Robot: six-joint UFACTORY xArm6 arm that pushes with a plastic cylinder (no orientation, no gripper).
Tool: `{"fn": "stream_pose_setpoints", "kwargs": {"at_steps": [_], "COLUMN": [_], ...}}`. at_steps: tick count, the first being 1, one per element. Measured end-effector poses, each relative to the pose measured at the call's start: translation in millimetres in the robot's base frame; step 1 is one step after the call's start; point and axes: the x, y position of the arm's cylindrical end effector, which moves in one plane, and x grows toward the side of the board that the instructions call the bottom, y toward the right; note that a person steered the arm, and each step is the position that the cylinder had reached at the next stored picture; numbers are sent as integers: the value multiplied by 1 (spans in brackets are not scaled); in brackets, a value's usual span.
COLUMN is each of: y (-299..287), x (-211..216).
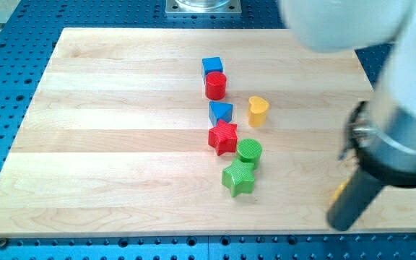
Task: Separate the green blocks
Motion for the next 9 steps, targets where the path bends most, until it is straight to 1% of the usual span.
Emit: {"fn": "stream_pose_setpoints", "kwargs": {"at_steps": [1,2,3,4,5,6,7,8,9], "y": [12,12,-17,-119,-167,-163,-120,-104,-97], "x": [-7,-10,-14,-3,-32,-41,-57,-64,-88]}}
